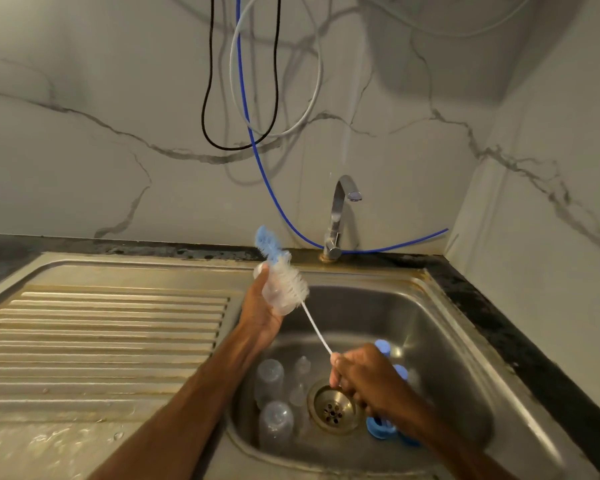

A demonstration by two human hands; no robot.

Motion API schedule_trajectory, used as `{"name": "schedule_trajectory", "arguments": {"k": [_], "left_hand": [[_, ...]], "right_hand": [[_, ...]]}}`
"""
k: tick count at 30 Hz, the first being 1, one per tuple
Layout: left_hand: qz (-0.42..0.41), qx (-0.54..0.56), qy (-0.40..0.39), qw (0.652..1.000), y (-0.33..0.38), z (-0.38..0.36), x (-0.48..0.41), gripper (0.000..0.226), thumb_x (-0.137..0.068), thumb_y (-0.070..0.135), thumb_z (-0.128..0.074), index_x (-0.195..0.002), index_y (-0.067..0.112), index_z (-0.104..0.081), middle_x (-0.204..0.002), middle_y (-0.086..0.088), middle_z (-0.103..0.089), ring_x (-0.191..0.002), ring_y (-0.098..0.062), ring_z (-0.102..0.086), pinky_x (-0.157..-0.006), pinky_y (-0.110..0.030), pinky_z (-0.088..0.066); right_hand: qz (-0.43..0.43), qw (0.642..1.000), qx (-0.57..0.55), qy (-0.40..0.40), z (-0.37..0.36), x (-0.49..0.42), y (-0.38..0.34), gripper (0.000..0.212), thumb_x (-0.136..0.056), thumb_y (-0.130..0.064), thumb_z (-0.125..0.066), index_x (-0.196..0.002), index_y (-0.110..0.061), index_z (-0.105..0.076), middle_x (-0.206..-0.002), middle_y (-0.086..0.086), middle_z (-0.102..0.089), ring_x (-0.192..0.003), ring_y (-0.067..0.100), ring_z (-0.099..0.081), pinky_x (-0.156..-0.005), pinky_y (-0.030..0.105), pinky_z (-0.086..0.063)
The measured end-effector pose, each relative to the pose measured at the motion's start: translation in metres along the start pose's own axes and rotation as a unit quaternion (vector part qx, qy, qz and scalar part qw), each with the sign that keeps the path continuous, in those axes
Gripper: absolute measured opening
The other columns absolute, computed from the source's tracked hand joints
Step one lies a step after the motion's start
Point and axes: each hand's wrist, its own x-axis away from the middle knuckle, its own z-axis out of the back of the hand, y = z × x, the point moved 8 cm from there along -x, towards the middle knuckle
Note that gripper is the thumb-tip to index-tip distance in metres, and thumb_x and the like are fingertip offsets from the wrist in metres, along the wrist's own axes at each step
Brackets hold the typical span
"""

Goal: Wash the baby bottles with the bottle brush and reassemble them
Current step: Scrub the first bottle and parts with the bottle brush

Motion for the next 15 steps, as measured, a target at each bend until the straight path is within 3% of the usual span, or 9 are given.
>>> {"name": "schedule_trajectory", "arguments": {"k": [3, 6, 9, 15], "left_hand": [[0.003, 0.002, 0.001, 1.0, 0.0, -0.002, -0.003, 0.038, -0.104, 0.04, -0.051, -0.126, 0.012, -0.065, -0.098, -0.01, -0.067, -0.091, -0.023, -0.066, -0.071, -0.039, -0.062], [0.011, 0.008, -0.006, 1.0, -0.004, -0.01, 0.0, 0.042, -0.103, 0.042, -0.053, -0.134, 0.013, -0.061, -0.112, -0.01, -0.07, -0.099, -0.022, -0.066, -0.088, -0.037, -0.055], [0.014, -0.013, -0.006, 1.0, -0.003, -0.014, 0.005, 0.042, -0.103, 0.046, -0.051, -0.132, 0.018, -0.062, -0.123, -0.01, -0.068, -0.106, -0.022, -0.061, -0.089, -0.037, -0.049], [-0.006, -0.017, -0.038, 0.999, 0.009, -0.004, 0.001, 0.068, -0.103, 0.054, -0.04, -0.15, 0.005, -0.045, -0.129, -0.018, -0.061, -0.115, -0.03, -0.06, -0.101, -0.047, -0.049]], "right_hand": [[-0.004, 1.0, 0.013, -0.01, -0.003, 0.013, 0.007, 0.045, -0.106, -0.025, -0.047, -0.067, -0.009, -0.066, -0.048, -0.008, -0.051, -0.035, 0.0, -0.04, -0.04, 0.011, -0.03], [0.007, 0.999, -0.039, 0.009, 0.008, -0.008, -0.007, 0.044, -0.106, -0.025, -0.049, -0.071, -0.006, -0.068, -0.05, -0.002, -0.048, -0.036, 0.004, -0.036, -0.037, 0.018, -0.027], [0.01, 0.998, -0.057, 0.008, 0.012, -0.024, -0.017, 0.043, -0.106, -0.027, -0.048, -0.076, -0.005, -0.068, -0.051, -0.002, -0.045, -0.039, 0.007, -0.033, -0.037, 0.02, -0.024], [-0.056, 0.998, -0.038, -0.009, 0.0, 0.006, 0.025, 0.043, -0.106, -0.027, -0.046, -0.072, -0.007, -0.064, -0.048, -0.005, -0.043, -0.034, 0.004, -0.03, -0.034, 0.014, -0.021]]}}
